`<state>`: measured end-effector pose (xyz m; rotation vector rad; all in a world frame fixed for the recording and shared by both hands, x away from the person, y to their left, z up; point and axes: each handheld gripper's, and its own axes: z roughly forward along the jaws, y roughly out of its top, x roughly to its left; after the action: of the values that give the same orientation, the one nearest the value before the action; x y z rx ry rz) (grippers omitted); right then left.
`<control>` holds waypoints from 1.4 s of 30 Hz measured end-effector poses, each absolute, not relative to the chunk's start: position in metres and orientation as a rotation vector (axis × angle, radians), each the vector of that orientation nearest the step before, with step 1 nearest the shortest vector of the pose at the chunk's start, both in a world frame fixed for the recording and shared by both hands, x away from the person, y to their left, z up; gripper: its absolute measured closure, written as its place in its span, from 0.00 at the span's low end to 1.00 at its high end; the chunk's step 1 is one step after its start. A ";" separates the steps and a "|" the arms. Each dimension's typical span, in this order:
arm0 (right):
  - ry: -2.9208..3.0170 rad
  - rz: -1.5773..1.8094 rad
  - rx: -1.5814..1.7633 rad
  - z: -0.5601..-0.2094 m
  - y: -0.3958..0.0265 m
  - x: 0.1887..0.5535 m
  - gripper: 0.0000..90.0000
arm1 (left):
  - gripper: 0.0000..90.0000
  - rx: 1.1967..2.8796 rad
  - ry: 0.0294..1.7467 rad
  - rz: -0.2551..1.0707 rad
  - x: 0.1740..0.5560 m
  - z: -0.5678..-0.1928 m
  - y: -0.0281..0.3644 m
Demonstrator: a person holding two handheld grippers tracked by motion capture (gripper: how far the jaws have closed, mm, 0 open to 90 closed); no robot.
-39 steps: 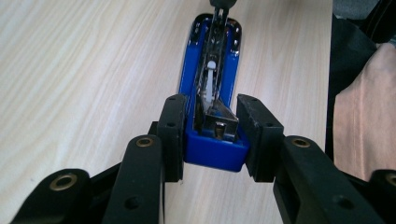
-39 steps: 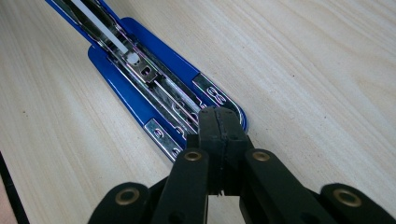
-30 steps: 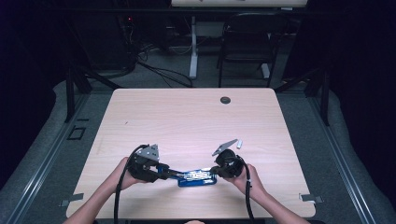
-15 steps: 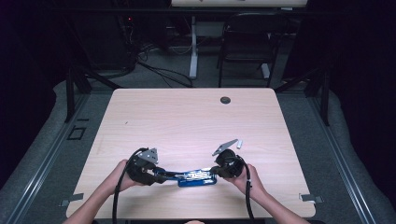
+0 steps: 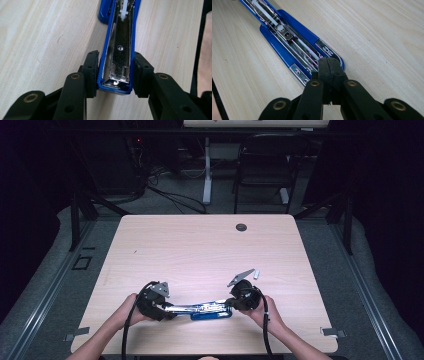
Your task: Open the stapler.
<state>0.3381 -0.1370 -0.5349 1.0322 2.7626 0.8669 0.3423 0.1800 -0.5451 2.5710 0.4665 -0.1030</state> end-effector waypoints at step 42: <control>2.760 0.918 0.978 -0.520 -0.122 0.339 0.98 | 0.66 2.642 0.432 -0.064 0.364 -0.553 0.169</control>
<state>0.3395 -0.1222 -0.5197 0.9781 2.7598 0.9184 0.3643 0.1689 -0.5528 2.6416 0.4320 -0.0635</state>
